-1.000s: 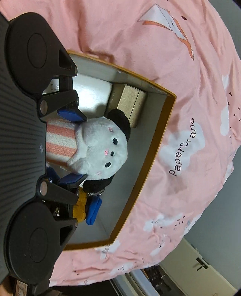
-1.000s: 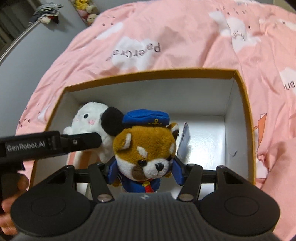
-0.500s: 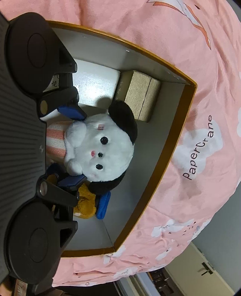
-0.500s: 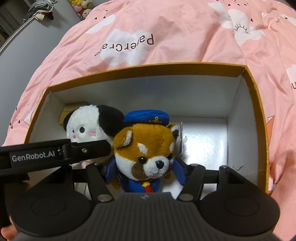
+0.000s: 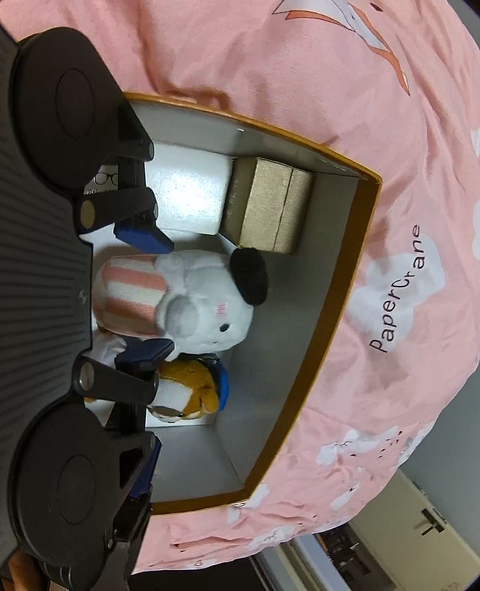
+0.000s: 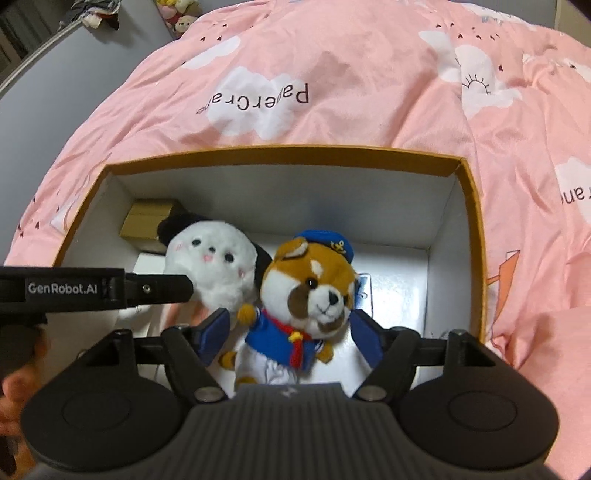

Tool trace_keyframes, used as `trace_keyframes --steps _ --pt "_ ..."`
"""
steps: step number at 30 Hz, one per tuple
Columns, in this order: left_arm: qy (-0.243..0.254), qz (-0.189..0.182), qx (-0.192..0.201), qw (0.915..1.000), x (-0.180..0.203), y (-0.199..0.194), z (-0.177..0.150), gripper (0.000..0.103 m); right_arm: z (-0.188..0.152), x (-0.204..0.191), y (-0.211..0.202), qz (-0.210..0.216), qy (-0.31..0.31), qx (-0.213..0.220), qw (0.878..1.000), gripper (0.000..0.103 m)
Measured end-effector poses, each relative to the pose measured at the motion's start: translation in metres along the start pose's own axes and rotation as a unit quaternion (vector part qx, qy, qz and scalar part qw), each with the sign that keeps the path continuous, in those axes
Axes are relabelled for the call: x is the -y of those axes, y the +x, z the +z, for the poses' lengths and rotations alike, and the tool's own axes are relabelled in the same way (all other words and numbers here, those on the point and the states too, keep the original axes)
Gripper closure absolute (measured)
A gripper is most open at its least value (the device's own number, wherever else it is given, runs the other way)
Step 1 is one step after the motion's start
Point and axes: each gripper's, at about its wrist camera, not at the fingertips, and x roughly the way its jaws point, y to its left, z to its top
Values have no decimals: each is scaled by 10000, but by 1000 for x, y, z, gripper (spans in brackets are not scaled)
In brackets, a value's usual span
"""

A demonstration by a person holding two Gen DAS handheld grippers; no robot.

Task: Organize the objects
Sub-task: 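Open the left tool on the panda plush while the right tool releases the bear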

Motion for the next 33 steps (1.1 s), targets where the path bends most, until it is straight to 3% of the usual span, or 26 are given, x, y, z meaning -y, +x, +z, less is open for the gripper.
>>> trace_keyframes --steps 5,7,13,20,24,33 --pt "143 17 44 9999 3 7 -2 50 0 -10 12 -47 -289 -203 9994 44" --pt "196 31 73 9998 5 8 -4 51 0 -13 19 -93 -400 -337 9986 58" --pt "314 38 120 9994 9 8 -11 56 8 -15 36 -147 -706 -415 9965 66" --pt "496 296 240 9980 7 -3 -13 62 12 -28 42 217 -1081 -367 9932 69" --pt "583 294 223 9976 6 -4 -14 64 10 -41 43 130 -1412 -311 9894 70" --pt "550 398 246 9974 8 2 -12 62 11 -33 42 119 -1087 -375 9933 67"
